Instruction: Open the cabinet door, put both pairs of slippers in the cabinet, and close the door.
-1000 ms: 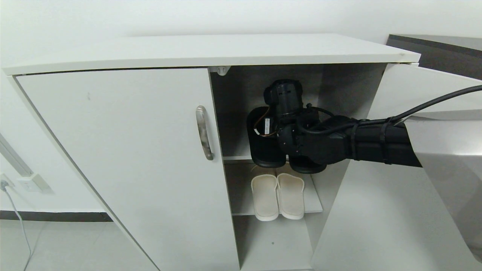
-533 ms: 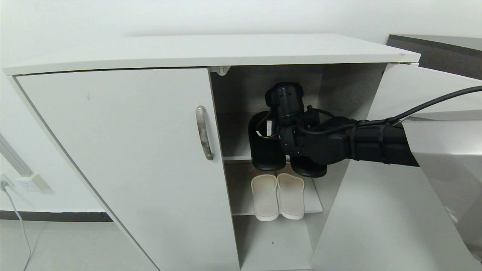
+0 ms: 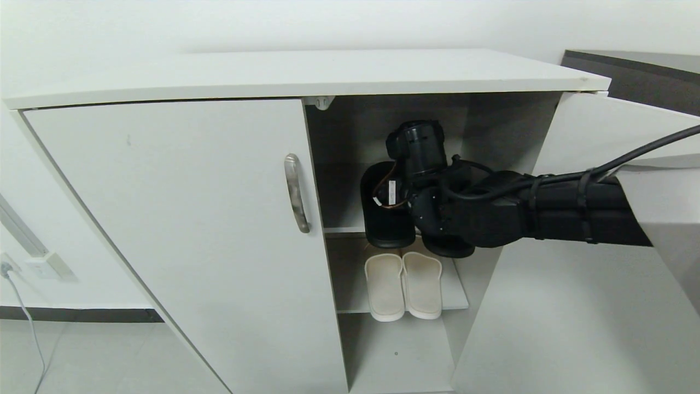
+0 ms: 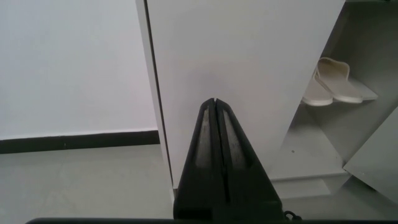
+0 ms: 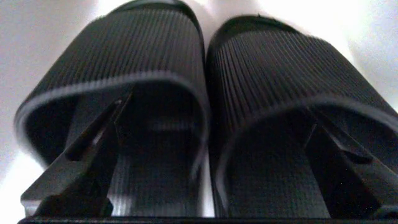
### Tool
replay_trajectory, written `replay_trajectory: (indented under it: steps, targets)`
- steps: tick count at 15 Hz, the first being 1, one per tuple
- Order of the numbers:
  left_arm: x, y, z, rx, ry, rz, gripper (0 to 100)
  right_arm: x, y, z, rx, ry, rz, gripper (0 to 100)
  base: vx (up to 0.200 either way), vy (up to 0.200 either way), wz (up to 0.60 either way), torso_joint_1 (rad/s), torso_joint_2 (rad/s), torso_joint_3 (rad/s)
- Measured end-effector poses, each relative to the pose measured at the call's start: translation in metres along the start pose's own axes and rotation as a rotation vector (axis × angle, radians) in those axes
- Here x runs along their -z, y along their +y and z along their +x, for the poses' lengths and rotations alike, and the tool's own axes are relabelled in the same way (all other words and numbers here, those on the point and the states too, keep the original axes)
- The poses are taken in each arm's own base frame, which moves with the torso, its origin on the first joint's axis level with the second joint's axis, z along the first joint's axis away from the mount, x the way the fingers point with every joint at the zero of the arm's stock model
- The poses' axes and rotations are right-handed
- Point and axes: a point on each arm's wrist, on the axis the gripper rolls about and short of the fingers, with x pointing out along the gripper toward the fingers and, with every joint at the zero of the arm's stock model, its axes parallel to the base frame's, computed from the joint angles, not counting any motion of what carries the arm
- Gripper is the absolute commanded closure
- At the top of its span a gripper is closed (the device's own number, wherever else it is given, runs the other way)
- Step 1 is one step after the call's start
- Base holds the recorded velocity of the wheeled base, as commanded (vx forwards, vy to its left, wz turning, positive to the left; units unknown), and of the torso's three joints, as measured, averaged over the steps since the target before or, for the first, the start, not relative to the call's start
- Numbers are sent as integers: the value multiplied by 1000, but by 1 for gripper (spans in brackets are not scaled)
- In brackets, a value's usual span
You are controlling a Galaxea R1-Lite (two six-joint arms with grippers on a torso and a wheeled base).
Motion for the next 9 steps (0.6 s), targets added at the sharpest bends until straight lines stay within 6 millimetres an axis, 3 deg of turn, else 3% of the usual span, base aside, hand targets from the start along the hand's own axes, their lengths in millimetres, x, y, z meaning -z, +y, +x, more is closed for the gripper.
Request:
replay_trajectory:
  steps: [9]
  targets:
    - [0,0,0,0,0,1,100,5,-20,-62,-62,18,5,0,0,0,0,0,0,0]
